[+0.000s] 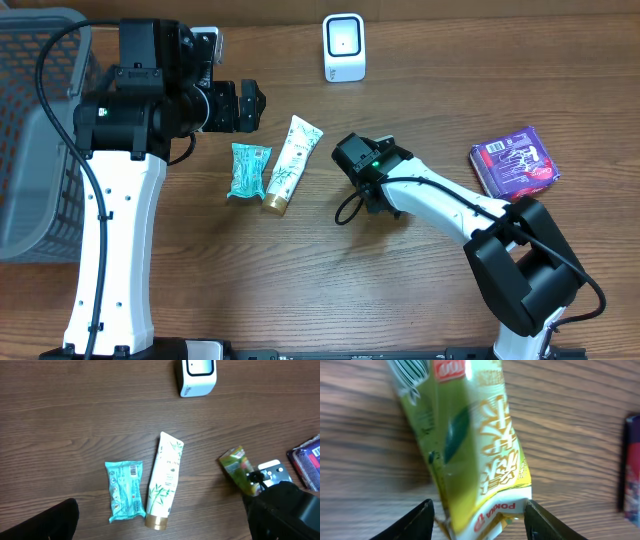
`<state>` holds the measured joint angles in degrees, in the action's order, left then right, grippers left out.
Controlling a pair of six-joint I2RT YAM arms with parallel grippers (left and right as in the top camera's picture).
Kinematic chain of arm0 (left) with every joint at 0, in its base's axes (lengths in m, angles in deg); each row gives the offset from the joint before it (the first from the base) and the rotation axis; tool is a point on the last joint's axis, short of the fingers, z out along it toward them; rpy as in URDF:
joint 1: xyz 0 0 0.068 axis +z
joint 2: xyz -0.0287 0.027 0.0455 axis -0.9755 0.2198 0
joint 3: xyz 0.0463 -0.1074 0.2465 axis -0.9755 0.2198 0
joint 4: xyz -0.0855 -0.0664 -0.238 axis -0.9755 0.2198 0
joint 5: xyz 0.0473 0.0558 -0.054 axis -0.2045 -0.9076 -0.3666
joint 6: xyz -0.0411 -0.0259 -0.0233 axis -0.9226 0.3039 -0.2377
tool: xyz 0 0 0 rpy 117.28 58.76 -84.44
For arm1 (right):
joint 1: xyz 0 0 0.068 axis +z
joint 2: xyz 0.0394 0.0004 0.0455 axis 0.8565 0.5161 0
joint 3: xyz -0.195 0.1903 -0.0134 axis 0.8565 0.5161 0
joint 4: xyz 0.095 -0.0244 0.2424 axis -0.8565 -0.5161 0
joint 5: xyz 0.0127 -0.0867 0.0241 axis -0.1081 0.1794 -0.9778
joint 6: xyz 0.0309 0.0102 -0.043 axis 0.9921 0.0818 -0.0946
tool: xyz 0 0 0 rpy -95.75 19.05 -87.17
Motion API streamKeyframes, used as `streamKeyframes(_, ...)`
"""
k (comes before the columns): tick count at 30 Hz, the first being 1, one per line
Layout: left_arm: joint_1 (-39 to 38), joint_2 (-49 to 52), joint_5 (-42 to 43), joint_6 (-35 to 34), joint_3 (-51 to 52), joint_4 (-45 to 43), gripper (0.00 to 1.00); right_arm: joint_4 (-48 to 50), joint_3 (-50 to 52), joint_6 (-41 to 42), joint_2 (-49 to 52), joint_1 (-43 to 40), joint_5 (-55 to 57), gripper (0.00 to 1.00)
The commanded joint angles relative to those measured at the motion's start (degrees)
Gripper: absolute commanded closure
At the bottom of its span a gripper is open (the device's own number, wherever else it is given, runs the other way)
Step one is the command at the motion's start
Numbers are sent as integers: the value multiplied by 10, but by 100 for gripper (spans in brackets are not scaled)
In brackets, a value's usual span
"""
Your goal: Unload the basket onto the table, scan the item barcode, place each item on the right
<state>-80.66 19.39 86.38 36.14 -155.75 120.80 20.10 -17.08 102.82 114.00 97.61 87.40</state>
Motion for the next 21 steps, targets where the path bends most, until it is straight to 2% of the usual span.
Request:
streamKeyframes(1, 0, 1, 4, -9, -6, -1, 0, 3, -15, -9, 0, 5, -64, 41)
streamKeyframes(3, 0, 1, 4, -9, -6, -1, 0, 3, -17, -2, -3, 5, -64, 38)
streamKeyframes(5, 0, 1, 4, -9, -6, -1, 0, -2, -27, -8, -12, -2, -64, 30)
streamKeyframes(6, 0, 1, 4, -9, -6, -1, 0, -6, -33, -26, -17, -8, -64, 12)
streamKeyframes(7, 0, 1, 4, -9, -6, -1, 0, -10, -38, -49, -20, -14, -64, 0)
streamKeyframes(10, 0, 1, 4, -9, -6, -1, 0, -13, -42, -106, -21, -40, -64, 0)
streamKeyframes(14, -1, 1, 4, -9, -6, -1, 0, 0, -35, -139, -9, -79, -92, 0)
streamKeyframes(16, -1, 1, 4, -9, -6, -1, 0, 13, -28, -190, 0, -106, -162, 0)
streamKeyframes(18, -1, 1, 4, -9, -6, -1, 0, 14, -28, -234, 6, -131, -261, 5)
streamKeyframes(21, 0, 1, 4, -9, -6, -1, 0, 13, -28, -246, 6, -147, -333, 9)
